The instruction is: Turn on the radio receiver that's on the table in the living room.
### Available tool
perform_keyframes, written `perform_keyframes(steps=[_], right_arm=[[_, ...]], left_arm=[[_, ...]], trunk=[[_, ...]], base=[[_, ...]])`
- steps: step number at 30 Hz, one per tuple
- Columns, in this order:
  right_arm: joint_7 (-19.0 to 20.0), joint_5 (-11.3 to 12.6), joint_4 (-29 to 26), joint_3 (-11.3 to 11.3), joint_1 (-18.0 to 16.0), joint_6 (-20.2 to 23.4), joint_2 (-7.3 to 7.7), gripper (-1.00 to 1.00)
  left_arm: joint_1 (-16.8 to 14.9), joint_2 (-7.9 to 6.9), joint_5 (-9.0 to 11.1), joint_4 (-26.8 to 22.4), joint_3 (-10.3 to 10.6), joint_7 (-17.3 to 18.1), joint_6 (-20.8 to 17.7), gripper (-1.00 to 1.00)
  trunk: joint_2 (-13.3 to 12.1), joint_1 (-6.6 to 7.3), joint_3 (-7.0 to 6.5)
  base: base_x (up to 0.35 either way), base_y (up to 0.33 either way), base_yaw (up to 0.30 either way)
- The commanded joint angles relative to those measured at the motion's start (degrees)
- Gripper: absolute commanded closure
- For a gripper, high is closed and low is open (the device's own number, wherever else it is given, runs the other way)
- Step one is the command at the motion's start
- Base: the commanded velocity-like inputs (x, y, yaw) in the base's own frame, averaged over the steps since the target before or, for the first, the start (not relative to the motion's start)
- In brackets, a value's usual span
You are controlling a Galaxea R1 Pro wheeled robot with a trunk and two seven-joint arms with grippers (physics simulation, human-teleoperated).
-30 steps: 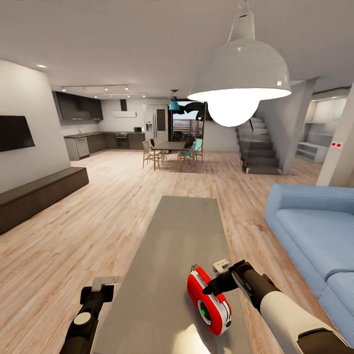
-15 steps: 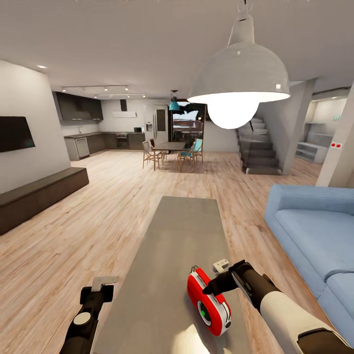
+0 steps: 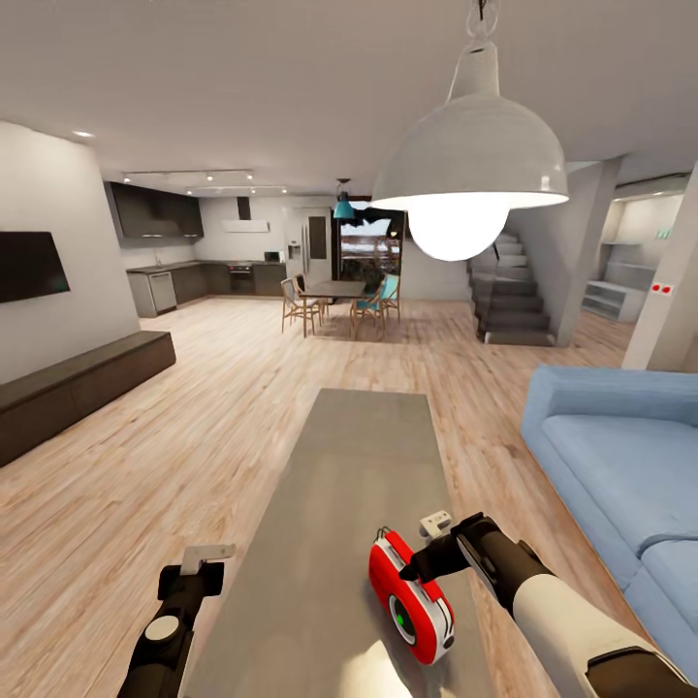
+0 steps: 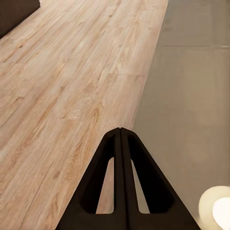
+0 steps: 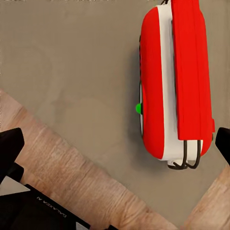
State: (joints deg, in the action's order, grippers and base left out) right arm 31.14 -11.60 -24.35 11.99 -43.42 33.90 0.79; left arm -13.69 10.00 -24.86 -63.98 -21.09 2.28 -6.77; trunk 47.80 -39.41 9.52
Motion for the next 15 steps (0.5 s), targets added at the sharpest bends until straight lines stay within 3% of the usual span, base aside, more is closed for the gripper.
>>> perform_keyframes(steps=[1,15], right_arm=[[0.0,0.1,0.0,0.0,0.0,0.0,0.00,-1.00],[0.1,0.2,2.2,-0.1,0.2,-3.6,0.00,-1.00]], left_arm=[[0.0,0.00,0.0,0.0,0.0,0.0,0.0,1.00],[0.0,-0.62,0.1,0.0,0.0,0.0,0.0,1.00]], trunk=[[-0.4,0.23,-0.18],[-6.0,3.30,-2.70]], base=[[0.000,0.000,0.000],[-0.003,0.001,0.000]])
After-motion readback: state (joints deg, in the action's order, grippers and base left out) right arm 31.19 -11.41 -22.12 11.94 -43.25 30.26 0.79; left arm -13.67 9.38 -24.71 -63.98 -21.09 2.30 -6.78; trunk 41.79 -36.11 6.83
